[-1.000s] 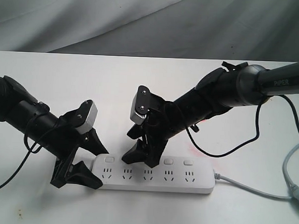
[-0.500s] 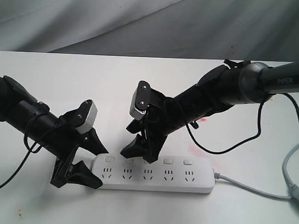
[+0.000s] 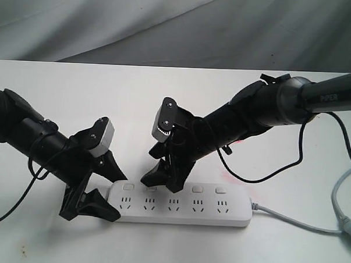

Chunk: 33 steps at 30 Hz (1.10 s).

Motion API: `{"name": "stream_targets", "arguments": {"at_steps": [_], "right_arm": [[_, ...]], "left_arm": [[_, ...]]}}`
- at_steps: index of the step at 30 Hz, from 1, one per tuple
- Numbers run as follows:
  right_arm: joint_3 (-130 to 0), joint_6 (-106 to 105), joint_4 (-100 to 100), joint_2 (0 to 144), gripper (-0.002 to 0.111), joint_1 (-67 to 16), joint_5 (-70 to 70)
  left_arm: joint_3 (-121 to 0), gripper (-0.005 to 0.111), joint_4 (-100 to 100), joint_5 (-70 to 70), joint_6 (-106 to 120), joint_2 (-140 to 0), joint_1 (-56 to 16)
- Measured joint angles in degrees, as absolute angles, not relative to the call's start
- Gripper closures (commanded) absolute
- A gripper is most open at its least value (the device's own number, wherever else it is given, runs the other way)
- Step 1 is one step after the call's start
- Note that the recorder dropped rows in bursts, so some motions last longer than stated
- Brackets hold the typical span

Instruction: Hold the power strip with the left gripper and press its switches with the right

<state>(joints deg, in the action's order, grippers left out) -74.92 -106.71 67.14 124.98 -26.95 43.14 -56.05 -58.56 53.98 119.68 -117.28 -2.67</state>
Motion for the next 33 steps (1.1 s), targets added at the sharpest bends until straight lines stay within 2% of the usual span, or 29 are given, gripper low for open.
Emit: {"name": "stream_targets", "arguments": {"at_steps": [33], "right_arm": [[-75.9,-96.1,61.1,126.3,0.042,-27.0,42.5]], "left_arm": [[-56.1,0.057,-58.6,53.9,119.7,-117.3,-2.7]]}}
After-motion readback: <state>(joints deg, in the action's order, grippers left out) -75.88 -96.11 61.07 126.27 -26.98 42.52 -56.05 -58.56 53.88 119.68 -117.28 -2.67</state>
